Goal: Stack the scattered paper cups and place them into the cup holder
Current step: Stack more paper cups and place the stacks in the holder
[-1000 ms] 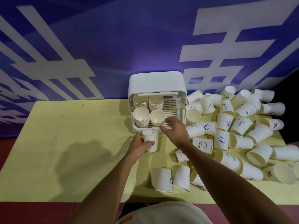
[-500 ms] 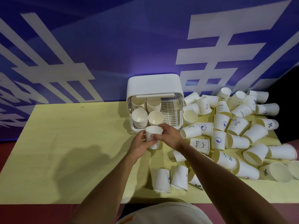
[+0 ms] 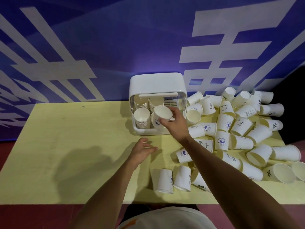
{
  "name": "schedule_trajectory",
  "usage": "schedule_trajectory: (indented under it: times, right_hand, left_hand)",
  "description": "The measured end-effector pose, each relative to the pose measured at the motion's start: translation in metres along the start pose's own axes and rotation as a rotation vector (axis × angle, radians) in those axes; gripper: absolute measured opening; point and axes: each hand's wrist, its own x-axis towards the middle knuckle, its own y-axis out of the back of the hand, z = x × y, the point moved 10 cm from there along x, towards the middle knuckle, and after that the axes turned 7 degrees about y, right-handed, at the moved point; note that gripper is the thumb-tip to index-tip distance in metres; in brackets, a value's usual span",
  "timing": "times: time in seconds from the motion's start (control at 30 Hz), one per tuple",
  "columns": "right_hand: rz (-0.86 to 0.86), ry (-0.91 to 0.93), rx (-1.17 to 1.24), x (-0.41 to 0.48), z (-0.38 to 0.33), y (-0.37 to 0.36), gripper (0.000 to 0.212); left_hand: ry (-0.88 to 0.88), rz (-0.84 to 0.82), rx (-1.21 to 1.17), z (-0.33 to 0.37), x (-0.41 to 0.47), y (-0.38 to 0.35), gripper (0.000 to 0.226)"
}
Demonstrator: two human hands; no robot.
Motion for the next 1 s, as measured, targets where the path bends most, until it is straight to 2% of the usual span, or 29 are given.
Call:
schedule_trajectory:
  times: [0.1, 0.5, 0.83, 1.0]
  right_hand:
    - [0.048, 0.034, -0.013, 0.009, -0.006, 0.0, 0.064]
    - [-0.042, 0.041, -0.193, 0.02, 0.005, -0.026, 0.078]
    - [-0.04, 0.004, -0.257, 0.001, 0.027, -0.017, 0.062]
    - [-0.086, -0.051, -0.316, -0.018, 0.051, -0.008, 0.06]
  left_hand:
    - [0.005, 0.001, 0.014, -0.003, -0.005, 0.001, 0.068]
    - [0.066, 0.013, 0.024, -0.028, -0.01, 0.009, 0.065]
    - [0.094, -0.016, 0.045, -0.034, -0.016, -0.005, 0.06]
    - [0.115, -0.081, 0.071, -0.043, -0.021, -0.027, 0.077]
